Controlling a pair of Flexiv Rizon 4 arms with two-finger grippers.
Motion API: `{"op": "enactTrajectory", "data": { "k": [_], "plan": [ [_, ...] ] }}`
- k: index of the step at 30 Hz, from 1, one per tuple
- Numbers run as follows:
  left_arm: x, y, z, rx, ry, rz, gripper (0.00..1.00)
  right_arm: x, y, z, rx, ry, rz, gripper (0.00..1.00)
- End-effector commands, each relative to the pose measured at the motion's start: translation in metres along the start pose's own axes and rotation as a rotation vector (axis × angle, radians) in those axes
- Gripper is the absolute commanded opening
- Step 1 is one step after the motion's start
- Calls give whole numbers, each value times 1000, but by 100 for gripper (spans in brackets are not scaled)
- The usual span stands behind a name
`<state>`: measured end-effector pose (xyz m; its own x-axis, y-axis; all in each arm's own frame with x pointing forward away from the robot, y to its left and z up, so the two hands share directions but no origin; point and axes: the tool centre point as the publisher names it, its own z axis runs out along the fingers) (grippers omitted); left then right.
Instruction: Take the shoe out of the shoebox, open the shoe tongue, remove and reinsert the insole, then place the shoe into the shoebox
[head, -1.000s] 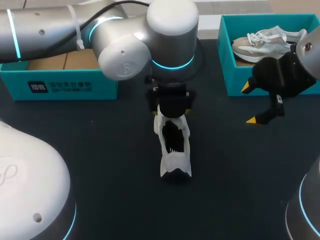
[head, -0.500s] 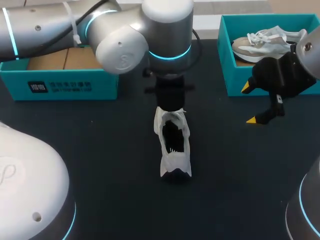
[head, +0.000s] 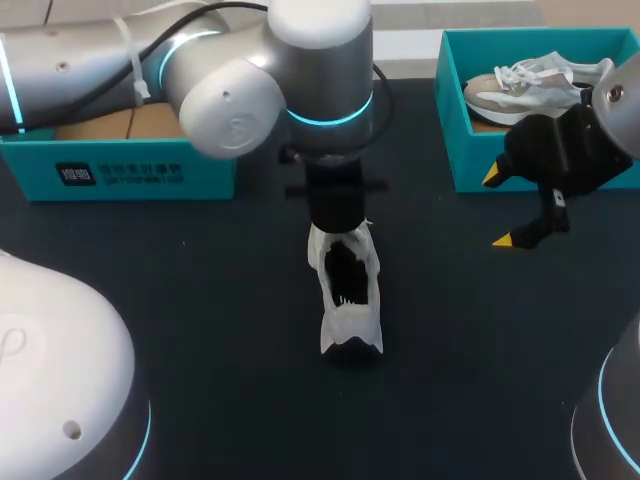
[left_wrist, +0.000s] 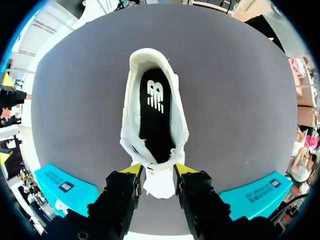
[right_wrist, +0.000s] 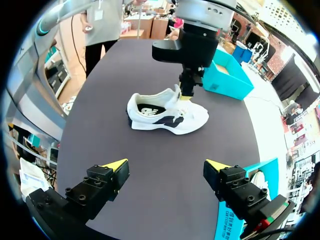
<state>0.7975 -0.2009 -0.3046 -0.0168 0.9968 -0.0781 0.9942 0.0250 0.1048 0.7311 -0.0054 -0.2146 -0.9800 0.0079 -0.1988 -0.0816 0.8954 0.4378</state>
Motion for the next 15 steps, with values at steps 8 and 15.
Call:
{"op": "enactTrajectory", "data": {
  "k": [8, 15],
  "plan": [
    [9, -24, -1, 23, -32, 6, 31, 0, 1, 2, 5, 0, 1, 100],
    [14, -36, 7, 50, -21, 10, 25, 0, 1, 2, 5, 0, 1, 100]
  ]
}}
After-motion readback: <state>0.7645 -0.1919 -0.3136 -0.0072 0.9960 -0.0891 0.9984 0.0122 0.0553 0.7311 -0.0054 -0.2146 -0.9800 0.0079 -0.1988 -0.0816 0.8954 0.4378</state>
